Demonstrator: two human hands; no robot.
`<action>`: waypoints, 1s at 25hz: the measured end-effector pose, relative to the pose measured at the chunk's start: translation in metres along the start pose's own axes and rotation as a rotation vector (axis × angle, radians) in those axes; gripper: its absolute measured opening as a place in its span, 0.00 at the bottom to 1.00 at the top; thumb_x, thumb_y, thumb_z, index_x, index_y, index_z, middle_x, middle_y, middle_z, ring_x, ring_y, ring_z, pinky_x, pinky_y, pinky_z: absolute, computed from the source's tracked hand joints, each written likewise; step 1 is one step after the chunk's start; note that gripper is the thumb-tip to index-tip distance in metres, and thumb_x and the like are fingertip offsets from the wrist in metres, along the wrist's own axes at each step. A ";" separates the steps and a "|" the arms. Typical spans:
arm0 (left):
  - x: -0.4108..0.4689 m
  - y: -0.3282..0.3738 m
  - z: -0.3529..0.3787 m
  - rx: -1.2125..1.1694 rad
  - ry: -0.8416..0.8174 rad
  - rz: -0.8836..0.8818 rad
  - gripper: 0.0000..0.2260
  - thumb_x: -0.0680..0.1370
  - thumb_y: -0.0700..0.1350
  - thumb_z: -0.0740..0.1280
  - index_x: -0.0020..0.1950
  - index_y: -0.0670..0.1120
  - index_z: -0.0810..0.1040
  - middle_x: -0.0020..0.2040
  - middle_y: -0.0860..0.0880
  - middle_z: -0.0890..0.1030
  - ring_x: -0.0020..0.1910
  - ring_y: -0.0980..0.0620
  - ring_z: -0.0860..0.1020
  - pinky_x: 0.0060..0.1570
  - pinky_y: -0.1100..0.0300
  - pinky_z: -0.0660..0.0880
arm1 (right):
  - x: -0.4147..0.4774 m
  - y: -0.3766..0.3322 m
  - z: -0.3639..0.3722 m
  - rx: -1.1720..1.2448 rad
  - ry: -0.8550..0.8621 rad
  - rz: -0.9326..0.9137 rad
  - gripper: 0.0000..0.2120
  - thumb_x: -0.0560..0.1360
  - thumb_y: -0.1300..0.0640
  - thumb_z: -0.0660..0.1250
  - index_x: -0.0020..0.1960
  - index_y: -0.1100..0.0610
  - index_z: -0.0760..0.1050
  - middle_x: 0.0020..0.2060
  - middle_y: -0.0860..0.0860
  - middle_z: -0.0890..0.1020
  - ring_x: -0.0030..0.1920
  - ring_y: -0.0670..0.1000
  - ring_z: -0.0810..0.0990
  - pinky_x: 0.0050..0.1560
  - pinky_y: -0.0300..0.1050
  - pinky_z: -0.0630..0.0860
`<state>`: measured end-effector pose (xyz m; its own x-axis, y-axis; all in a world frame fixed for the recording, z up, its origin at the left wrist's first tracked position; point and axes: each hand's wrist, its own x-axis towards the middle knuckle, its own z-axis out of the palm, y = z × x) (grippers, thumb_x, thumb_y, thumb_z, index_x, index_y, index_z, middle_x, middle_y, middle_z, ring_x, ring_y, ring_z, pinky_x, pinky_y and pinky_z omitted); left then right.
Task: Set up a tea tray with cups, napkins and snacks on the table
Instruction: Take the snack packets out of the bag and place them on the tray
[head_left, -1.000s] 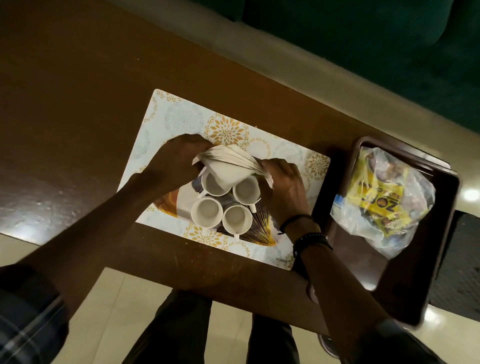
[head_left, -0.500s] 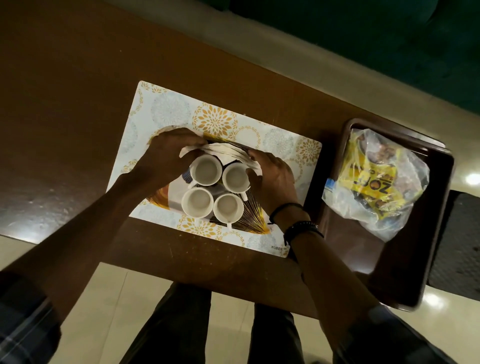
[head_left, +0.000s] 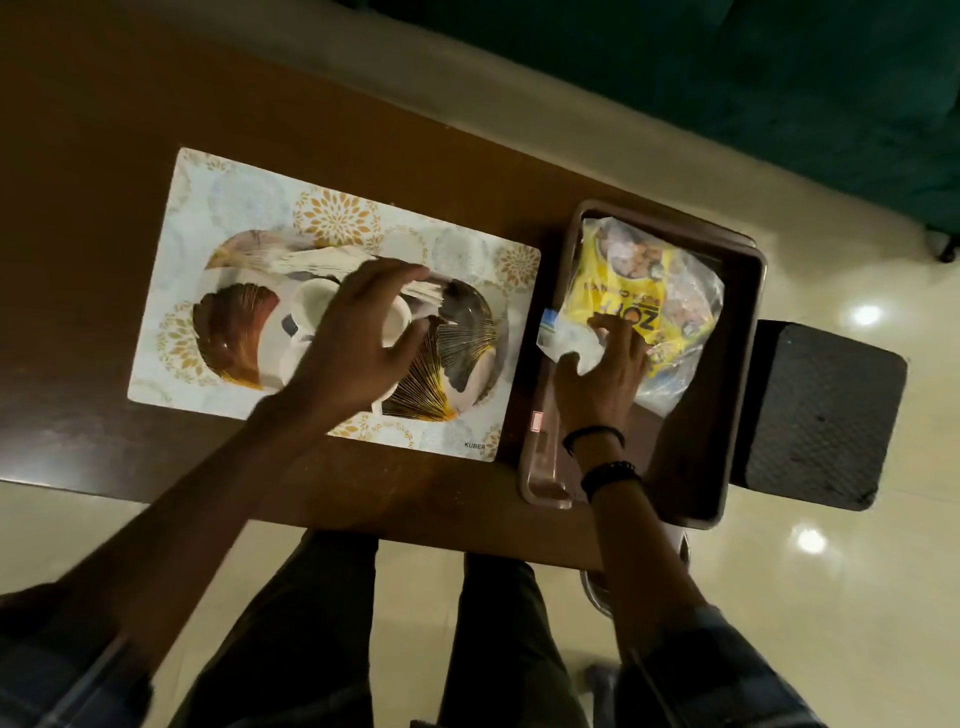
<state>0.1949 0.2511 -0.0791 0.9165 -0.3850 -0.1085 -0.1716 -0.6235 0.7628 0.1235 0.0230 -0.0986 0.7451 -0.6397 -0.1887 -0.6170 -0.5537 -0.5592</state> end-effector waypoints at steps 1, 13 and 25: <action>-0.004 0.012 0.012 -0.026 -0.045 0.006 0.18 0.75 0.41 0.68 0.65 0.42 0.74 0.63 0.42 0.75 0.64 0.47 0.72 0.65 0.61 0.66 | 0.004 0.014 -0.008 -0.121 -0.060 -0.015 0.14 0.67 0.66 0.66 0.51 0.56 0.78 0.63 0.55 0.74 0.67 0.59 0.67 0.66 0.45 0.61; -0.064 0.087 0.056 -0.143 -0.180 -0.133 0.16 0.76 0.46 0.69 0.63 0.49 0.75 0.60 0.50 0.78 0.57 0.55 0.75 0.50 0.71 0.67 | 0.026 0.024 -0.092 -0.115 -0.170 -0.156 0.10 0.69 0.61 0.72 0.49 0.60 0.80 0.51 0.57 0.82 0.53 0.58 0.80 0.55 0.47 0.73; -0.077 0.215 0.008 -0.625 -0.098 -0.228 0.06 0.79 0.46 0.64 0.43 0.53 0.76 0.38 0.52 0.80 0.33 0.61 0.80 0.31 0.66 0.77 | -0.060 -0.061 -0.205 0.955 -0.413 0.087 0.12 0.72 0.72 0.67 0.43 0.55 0.76 0.44 0.53 0.79 0.47 0.53 0.77 0.53 0.52 0.76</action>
<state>0.0846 0.1410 0.0882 0.8628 -0.3688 -0.3458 0.2912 -0.1967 0.9362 0.0645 -0.0145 0.1126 0.8472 -0.3256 -0.4199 -0.3501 0.2524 -0.9021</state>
